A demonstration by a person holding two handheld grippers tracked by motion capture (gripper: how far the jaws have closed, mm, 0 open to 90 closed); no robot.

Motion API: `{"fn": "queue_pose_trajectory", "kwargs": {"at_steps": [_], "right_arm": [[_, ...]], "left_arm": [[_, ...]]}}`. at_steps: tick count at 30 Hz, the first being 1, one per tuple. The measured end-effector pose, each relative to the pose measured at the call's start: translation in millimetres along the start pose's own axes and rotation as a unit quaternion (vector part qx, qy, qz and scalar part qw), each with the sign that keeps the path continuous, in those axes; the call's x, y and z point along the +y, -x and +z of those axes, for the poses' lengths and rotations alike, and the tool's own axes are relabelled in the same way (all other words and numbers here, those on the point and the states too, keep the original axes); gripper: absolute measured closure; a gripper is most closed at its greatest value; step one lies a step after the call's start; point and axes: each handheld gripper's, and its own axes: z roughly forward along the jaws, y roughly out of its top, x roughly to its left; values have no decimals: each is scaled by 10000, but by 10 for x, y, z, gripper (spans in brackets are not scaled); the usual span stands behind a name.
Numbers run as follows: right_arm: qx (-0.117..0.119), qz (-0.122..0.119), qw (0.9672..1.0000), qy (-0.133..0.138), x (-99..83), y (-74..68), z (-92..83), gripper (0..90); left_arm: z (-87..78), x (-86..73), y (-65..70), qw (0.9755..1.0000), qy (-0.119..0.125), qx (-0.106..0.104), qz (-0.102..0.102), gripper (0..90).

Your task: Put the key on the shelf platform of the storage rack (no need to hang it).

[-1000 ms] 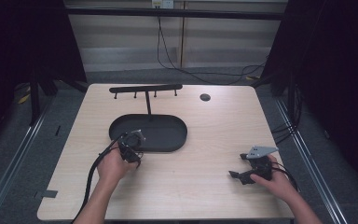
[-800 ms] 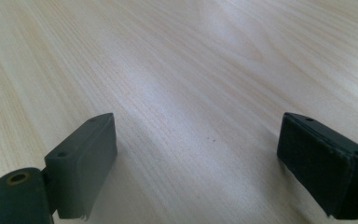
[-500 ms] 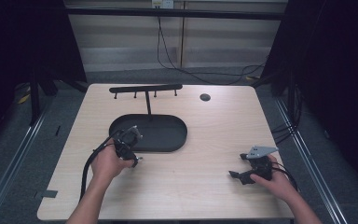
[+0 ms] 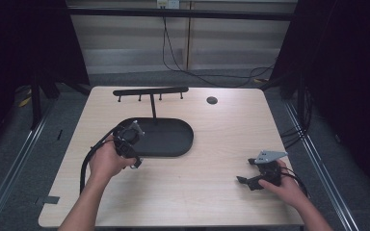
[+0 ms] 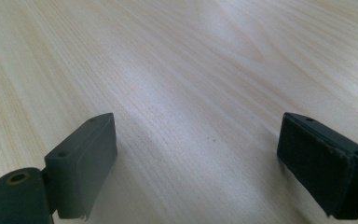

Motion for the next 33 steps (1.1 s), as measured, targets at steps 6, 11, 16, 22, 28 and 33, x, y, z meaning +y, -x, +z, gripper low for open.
{"fn": "queue_pose_trajectory", "kwargs": {"at_steps": [6,11,16,22,28,33], "right_arm": [[-1,3,10000,-1,0,0,0,114],[2,-2,10000,-3,0,1,-1,114],[1,-7,10000,-2,0,1,-1,114],[1,-1,10000,-4,0,1,-1,114],[3,-1,10000,-2,0,1,-1,115],[1,-1,10000,-4,0,1,-1,115]], "left_arm": [[-78,41,-10,10000,8,-81,-38,686],[-143,77,-16,9999,-15,-124,-63,686],[-187,116,-37,9998,-56,-186,-89,686],[-234,172,-39,9997,-25,-208,-81,686],[-274,224,-49,9997,-21,-210,-109,686],[-288,281,-51,9997,4,-207,-105,686]]}}
